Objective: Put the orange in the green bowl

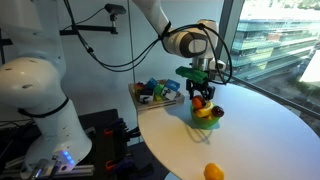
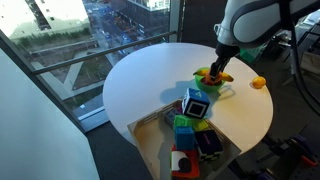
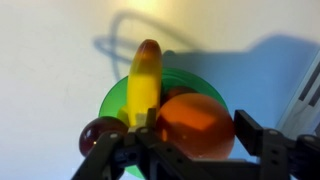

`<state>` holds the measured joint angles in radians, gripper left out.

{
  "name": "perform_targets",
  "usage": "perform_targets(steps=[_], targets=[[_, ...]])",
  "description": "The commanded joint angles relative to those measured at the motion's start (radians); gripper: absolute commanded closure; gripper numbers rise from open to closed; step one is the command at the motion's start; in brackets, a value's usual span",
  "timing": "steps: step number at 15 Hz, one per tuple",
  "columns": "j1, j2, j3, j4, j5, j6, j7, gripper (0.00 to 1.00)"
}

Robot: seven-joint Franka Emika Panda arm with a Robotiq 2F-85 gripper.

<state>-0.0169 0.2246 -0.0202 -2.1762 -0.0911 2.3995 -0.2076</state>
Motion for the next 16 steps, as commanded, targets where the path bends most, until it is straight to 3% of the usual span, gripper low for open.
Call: perform_targets(steps=[1, 2, 3, 16], targets=[[0.005, 0.009, -0.004, 0.013, -0.035, -0.001, 0.046, 0.17], [0.005, 0.009, -0.004, 0.014, -0.035, -0.001, 0.049, 0.05], [0.005, 0.01, -0.004, 0.014, -0.035, -0.002, 0.051, 0.0], [-0.004, -0.017, 0.004, 0.008, -0.006, -0.015, 0.049, 0.0]])
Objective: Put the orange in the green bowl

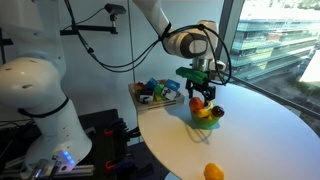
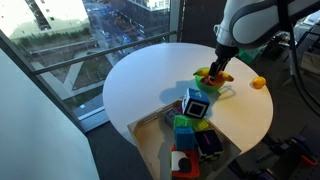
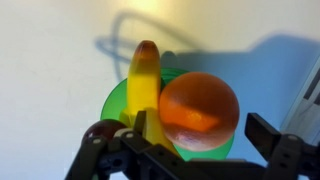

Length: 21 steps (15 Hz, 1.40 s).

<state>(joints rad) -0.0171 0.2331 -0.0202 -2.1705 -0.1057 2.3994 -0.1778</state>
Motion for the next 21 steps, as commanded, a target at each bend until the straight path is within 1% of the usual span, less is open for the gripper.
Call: perform_targets(steps=[1, 6, 10, 21], targets=[[-0.002, -0.028, 0.003, 0.0, 0.008, -0.013, 0.03, 0.0], [0.009, -0.059, -0.012, -0.007, -0.016, -0.046, 0.153, 0.0], [0.006, -0.105, -0.017, -0.016, -0.021, -0.11, 0.216, 0.0], [-0.021, -0.263, -0.033, -0.024, -0.014, -0.429, 0.192, 0.0]])
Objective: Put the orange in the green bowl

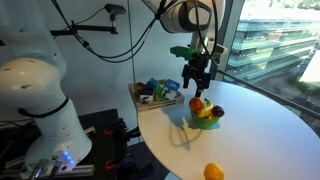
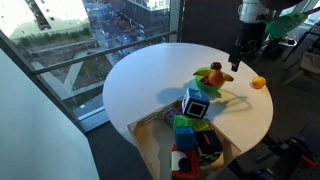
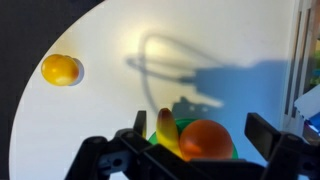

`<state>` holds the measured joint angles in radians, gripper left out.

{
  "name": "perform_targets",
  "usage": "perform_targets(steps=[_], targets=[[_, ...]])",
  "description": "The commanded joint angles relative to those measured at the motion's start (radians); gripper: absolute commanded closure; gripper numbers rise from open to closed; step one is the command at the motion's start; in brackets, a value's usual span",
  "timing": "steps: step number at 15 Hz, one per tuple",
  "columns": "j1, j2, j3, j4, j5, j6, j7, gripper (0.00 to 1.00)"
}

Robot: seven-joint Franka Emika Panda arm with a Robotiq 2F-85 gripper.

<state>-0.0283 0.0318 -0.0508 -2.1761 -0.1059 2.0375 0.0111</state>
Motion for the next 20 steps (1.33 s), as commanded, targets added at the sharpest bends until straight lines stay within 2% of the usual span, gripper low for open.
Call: perform_targets(steps=[1, 6, 14, 20], targets=[[-0.012, -0.078, -0.004, -0.022, -0.013, -0.086, 0.0, 0.0], [-0.019, -0.167, -0.012, -0.04, -0.006, -0.159, -0.016, 0.0], [-0.028, -0.306, -0.021, -0.103, 0.012, -0.129, -0.039, 0.0], [-0.028, -0.301, -0.015, -0.095, 0.002, -0.14, -0.017, 0.0]])
